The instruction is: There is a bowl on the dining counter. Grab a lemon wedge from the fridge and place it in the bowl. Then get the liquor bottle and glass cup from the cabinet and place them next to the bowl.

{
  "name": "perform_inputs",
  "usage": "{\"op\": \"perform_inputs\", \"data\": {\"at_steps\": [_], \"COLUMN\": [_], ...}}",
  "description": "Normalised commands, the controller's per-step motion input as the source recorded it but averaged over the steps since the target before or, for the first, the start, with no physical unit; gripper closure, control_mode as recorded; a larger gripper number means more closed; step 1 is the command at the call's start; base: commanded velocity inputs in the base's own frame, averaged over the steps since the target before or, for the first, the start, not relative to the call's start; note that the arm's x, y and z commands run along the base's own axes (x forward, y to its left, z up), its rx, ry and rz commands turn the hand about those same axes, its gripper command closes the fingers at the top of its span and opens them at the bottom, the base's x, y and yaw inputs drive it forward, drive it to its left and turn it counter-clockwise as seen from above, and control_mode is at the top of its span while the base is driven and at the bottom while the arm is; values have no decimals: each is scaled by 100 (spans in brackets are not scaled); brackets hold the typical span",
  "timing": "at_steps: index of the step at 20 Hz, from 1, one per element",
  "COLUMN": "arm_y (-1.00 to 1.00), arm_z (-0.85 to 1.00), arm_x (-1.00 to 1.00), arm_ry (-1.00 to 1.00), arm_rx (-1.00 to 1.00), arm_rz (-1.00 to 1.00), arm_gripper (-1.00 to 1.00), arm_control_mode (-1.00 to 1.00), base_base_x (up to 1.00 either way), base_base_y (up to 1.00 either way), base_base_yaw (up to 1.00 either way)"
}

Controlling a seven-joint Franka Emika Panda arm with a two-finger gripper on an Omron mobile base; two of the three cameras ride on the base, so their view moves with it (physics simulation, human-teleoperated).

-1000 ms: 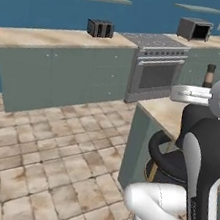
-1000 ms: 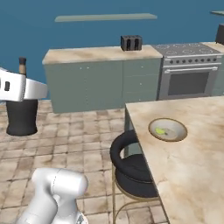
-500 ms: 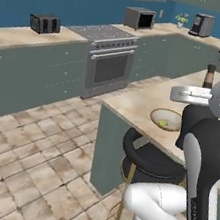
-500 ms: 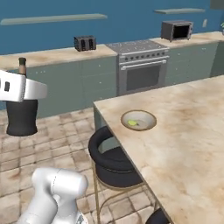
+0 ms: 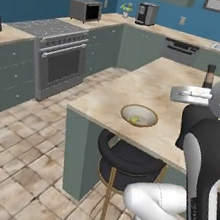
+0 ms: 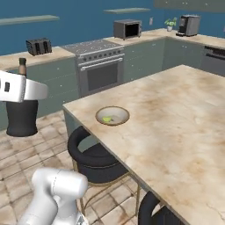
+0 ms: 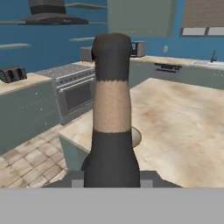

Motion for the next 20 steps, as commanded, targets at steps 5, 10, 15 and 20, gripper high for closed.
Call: {"op": "perform_inputs", "data": {"at_steps": [5,10,15,20], "arm_y": [0,0,0,0], "arm_z": [0,0,0,0], "arm_x": [0,0,0,0], "arm_ry": [0,0,0,0], "arm_rx": [0,0,0,0], "arm_rz": [0,0,0,0], "arm_gripper": [100,100,100,100], "arm_control_mode": [100,100,100,100], "base_base_x": [1,-12,-33,-31], "base_base_y": [49,47,49,57], "base_base_yaw": [-40,-25,-15,-21]}}
